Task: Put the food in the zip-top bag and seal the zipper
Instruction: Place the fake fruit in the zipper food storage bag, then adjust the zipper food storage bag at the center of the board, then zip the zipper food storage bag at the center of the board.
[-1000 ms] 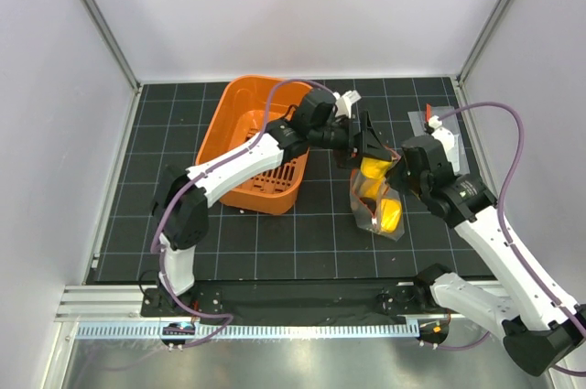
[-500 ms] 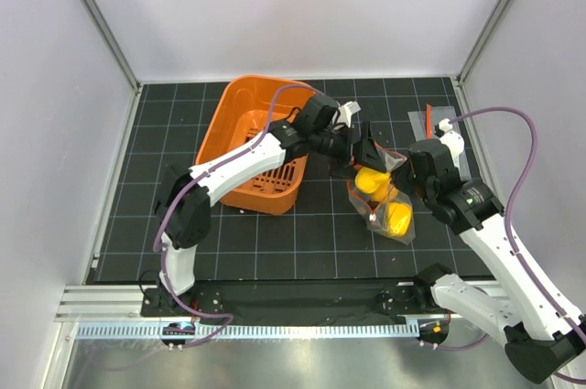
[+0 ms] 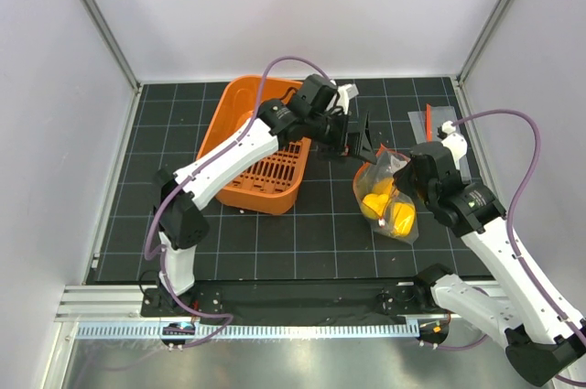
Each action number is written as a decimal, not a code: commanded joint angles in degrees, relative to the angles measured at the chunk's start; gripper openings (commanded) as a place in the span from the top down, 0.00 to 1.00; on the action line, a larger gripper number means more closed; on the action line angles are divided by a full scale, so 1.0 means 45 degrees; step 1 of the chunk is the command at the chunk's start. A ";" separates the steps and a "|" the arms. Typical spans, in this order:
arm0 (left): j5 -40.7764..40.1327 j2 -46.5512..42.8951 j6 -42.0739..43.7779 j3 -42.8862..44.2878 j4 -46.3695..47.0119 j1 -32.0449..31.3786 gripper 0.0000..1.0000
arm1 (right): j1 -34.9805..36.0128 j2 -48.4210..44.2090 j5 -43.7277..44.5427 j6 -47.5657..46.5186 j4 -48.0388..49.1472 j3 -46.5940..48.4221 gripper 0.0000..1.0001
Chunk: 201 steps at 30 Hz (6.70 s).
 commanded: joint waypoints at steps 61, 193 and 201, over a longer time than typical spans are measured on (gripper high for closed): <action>-0.1114 -0.0439 0.1389 0.0546 -0.1821 -0.0157 1.00 | -0.0020 0.2634 -0.5289 -0.3823 -0.0143 0.1938 0.82; -0.6524 -0.4970 0.8538 -0.8751 1.0095 -0.2285 1.00 | -0.0644 0.5211 -0.4415 0.6841 -0.2952 0.6018 0.92; -0.6505 -0.5126 0.8870 -0.8849 0.9900 -0.2539 1.00 | -0.1307 0.5036 -0.4063 0.6666 -0.3264 0.6019 0.97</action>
